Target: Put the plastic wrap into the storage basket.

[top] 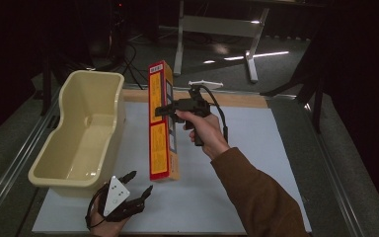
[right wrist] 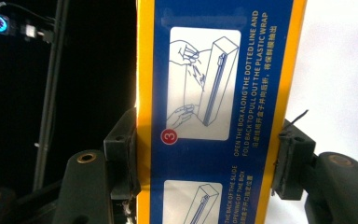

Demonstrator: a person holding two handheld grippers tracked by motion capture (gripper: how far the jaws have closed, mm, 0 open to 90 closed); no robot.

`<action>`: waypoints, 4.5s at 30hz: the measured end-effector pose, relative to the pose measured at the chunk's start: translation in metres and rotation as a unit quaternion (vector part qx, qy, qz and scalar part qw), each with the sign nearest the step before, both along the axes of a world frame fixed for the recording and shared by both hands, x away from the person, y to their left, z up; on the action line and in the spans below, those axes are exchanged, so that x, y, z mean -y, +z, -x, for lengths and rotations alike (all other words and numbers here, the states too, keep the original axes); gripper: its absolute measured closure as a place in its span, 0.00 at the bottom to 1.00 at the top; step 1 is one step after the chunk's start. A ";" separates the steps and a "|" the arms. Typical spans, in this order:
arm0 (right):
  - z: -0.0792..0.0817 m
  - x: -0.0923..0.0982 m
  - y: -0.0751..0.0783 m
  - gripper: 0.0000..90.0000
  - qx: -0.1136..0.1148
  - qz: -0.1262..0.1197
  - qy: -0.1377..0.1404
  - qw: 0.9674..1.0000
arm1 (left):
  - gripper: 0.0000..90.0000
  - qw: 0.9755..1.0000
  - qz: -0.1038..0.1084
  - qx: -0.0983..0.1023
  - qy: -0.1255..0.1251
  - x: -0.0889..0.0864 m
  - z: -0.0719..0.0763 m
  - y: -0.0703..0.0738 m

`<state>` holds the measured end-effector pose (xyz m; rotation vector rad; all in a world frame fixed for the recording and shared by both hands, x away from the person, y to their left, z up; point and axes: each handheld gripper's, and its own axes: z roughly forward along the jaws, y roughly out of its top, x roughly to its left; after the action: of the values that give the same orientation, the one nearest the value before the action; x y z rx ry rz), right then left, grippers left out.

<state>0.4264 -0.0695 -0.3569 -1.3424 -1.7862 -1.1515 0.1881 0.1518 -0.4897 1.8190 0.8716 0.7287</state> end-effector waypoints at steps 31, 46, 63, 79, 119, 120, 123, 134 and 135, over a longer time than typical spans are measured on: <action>-0.015 -0.039 -0.004 0.43 -0.025 -0.053 -0.041 0.997 | 0.36 1.000 -0.001 0.001 -0.008 0.003 0.001 0.000; -0.016 -0.071 -0.005 0.43 -0.023 -0.058 -0.039 0.997 | 0.36 1.000 0.002 0.006 -0.011 0.003 0.002 0.001; -0.020 -0.107 -0.007 0.43 -0.028 -0.055 -0.039 0.997 | 0.36 1.000 0.014 0.010 -0.013 0.001 0.004 0.001; -0.008 -0.142 -0.004 0.43 -0.026 -0.058 -0.023 0.998 | 0.36 1.000 0.013 0.014 -0.013 0.002 0.006 0.002; 0.001 -0.183 -0.041 0.43 -0.040 -0.033 -0.062 0.997 | 0.36 1.000 0.021 0.016 -0.007 -0.001 0.010 0.003; 0.001 -0.184 -0.041 0.43 -0.039 -0.032 -0.063 0.997 | 0.36 1.000 0.021 0.015 -0.007 -0.001 0.010 0.003; 0.001 -0.185 -0.041 0.43 -0.038 -0.031 -0.068 0.996 | 0.36 1.000 0.021 0.016 -0.007 -0.001 0.011 0.003; 0.005 -0.192 -0.046 0.43 -0.025 -0.006 -0.070 0.997 | 0.36 1.000 0.024 0.017 -0.005 -0.002 0.011 0.003; 0.005 -0.192 -0.047 0.43 -0.028 -0.005 -0.069 0.997 | 0.36 1.000 0.024 0.017 -0.006 -0.002 0.011 0.003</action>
<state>0.4214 0.1228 -0.4040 -1.4988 -1.6674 -1.1807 0.1772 0.1539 -0.4871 1.7639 0.8495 0.7231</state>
